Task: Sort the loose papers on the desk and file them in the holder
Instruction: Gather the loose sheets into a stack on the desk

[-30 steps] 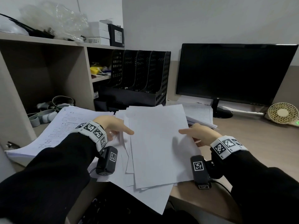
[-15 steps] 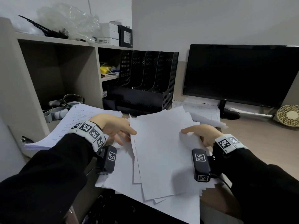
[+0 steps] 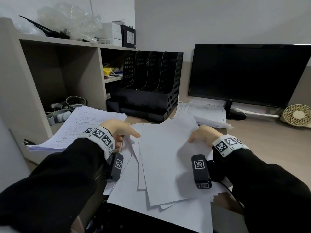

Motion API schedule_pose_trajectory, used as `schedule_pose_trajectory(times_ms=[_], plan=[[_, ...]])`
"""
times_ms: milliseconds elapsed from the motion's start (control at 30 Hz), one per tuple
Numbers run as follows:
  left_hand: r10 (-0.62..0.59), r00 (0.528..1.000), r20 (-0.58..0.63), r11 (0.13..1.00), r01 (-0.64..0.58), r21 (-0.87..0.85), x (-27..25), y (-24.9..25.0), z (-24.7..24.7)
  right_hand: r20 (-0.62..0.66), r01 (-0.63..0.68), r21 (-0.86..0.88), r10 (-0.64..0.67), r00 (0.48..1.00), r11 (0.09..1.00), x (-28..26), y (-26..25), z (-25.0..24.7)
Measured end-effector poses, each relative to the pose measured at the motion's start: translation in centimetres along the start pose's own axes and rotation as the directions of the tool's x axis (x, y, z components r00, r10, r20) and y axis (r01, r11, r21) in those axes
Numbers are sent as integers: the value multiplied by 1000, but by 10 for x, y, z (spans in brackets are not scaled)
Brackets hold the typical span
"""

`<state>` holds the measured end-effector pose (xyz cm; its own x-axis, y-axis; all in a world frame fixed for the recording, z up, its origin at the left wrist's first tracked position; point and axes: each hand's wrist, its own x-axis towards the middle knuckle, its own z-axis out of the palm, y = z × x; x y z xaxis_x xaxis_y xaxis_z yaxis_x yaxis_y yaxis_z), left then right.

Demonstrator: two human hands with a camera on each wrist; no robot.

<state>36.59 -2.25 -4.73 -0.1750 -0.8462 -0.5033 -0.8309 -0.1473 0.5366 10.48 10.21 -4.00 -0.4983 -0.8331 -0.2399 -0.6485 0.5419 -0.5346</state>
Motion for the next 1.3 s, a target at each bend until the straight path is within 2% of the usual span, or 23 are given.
schedule_pose_trajectory(times_ms=[233,367,433,533,700,800,933,1033,1167,1300], plan=[[55,998,10,966,-50,-255,-19,11,14,21,16,55,-17,1000,998,-8,2,7],[94,996,11,947,-86,-309,-28,14,20,-11,-35,-77,34,999,996,-19,0,7],[98,995,-18,950,-99,-296,-32,19,21,2,-46,-92,46,999,995,-21,1,5],[90,990,-111,978,-109,-175,-34,23,25,12,-59,-82,61,998,995,-26,3,5],[125,979,-162,982,-145,-122,-40,34,34,17,-25,-105,27,999,994,-30,7,4],[116,982,-148,969,-144,-199,-41,34,36,26,24,-9,-24,999,1000,-29,12,3],[95,994,-49,920,-106,-376,-39,24,36,-4,-52,-59,52,999,997,-34,14,0],[145,989,-26,863,-139,-485,-37,22,29,2,-66,-39,67,998,997,-32,15,-1],[202,978,45,808,-141,-572,-42,26,28,-3,-67,-33,67,998,997,-31,14,1],[165,982,94,843,-91,-530,-45,26,37,-6,-40,-48,40,999,998,-27,19,2]])
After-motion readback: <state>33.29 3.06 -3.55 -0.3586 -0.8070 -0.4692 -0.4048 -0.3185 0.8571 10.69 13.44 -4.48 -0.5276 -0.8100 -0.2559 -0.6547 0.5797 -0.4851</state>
